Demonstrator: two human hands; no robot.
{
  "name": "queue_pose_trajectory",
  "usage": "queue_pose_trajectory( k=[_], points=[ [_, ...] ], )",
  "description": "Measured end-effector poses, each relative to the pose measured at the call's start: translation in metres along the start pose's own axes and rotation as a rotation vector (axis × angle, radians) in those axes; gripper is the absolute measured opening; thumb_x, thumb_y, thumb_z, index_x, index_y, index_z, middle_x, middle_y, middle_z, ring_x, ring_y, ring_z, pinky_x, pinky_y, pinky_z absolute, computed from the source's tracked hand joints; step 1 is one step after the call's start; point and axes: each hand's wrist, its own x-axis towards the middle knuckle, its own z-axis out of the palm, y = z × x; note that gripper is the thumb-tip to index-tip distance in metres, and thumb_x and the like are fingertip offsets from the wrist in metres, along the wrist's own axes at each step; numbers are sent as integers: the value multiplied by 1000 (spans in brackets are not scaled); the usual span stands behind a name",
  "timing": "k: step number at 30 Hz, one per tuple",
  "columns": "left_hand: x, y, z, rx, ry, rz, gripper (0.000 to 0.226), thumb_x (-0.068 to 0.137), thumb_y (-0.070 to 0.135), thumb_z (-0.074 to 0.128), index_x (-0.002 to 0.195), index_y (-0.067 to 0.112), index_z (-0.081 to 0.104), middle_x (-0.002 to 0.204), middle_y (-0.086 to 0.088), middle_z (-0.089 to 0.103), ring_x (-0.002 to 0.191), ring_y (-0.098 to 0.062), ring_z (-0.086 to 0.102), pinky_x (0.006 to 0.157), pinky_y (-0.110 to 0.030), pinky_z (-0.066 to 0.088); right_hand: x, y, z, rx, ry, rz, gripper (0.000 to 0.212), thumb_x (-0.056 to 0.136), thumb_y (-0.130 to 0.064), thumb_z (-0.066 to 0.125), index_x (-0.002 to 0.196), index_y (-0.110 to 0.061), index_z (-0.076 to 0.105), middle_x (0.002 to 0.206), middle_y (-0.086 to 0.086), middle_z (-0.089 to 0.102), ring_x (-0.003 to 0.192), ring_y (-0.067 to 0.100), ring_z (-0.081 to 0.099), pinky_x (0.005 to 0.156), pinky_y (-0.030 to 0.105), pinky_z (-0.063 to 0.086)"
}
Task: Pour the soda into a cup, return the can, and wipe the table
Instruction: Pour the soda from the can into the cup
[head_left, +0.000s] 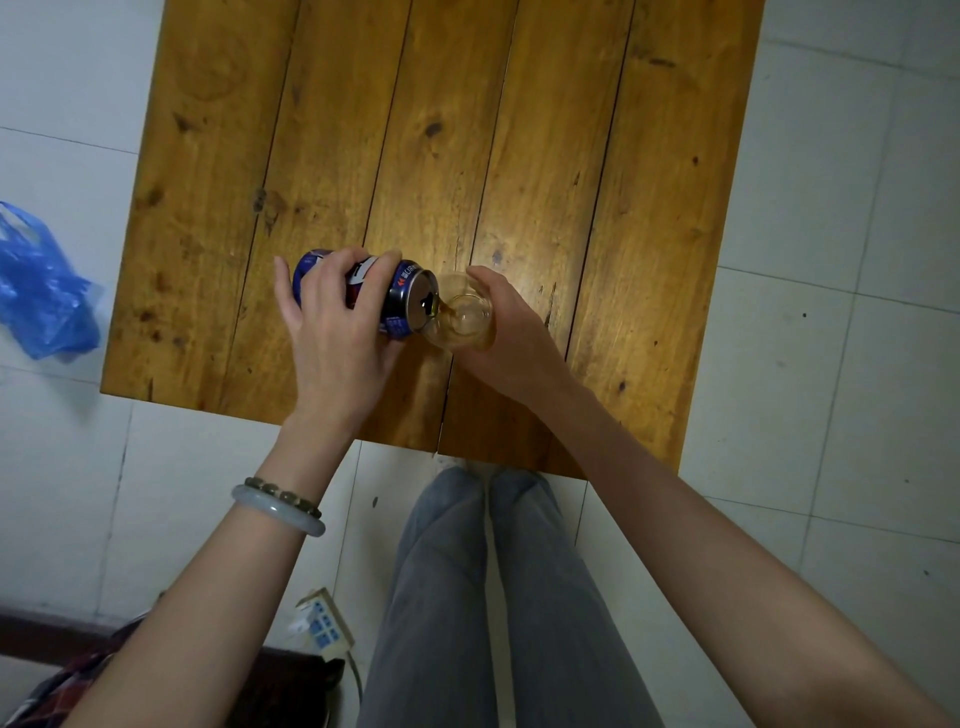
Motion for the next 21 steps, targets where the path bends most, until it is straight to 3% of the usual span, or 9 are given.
queue_pose_trajectory(
  k=[21],
  points=[
    [-5,1,-3,29,-38,22,70,67,12,76,131,15,48,125,-17,50,119,-32,44,112,-55,8,-4,8,8,18,-20,15,69,73,-25,76,132,-10,42,123,8,56,108,18,56,87,30,49]
  ],
)
